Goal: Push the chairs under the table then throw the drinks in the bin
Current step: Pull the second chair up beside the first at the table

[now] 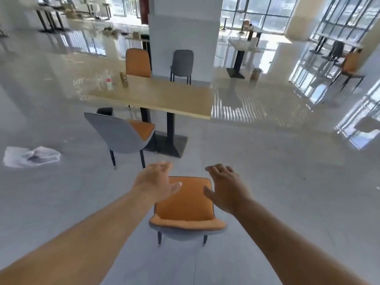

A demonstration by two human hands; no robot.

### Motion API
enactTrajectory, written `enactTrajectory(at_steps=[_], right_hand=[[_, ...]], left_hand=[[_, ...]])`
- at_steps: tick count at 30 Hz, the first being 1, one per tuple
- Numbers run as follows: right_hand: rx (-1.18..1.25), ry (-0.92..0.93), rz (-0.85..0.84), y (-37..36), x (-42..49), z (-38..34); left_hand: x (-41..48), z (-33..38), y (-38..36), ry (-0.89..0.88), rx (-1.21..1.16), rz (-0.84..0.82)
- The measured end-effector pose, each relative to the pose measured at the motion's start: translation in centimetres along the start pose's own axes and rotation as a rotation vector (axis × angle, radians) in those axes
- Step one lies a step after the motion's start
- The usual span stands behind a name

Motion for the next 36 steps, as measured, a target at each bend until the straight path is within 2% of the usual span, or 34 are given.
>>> enactTrajectory(at_steps=[6,11,14,20,24,36], right_hand=[[0.011,-0.004,-0.367,-13.9,-2.9,1.8],[0.014,-0.018,-0.582,-19.4,-5.6,6.1],[0.065,-0.019,-0.575,-20.7,-5.0,8.0],[0.14,0.13,-0.6,-21.6,-1.6,9.4],[0.149,0.149,-0.586,-21.9,2.0,10.4],[0.114,0.096,-0.57,-23.4,18.1,10.7]], left_hand=[[-1.8,-2.7,-14.7,0.078,0.007,-0.307],[-3.7,-3.2,-20.9,0.14,-0.017,-0.449],[-3.0,-2.5,-21.4,0.148,-0.047,-0.408],[-0.4,-1.9,-21.1,0.203,-0.023,-0.414],[2.2,-2.4,-21.1,0.236,-0.068,-0.347],[18.8,-8.9,-17.8,0.156,-0.062,-0.339]])
Point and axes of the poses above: each hand's wrist, its own x-axis towards the middle knuckle, its own y-axis out of the back of the hand, z = x × y, the point moved 1 cm from there along x, towards the middle knuckle, and after that the axes turned 8 degrees about y, right-handed, at the moved point
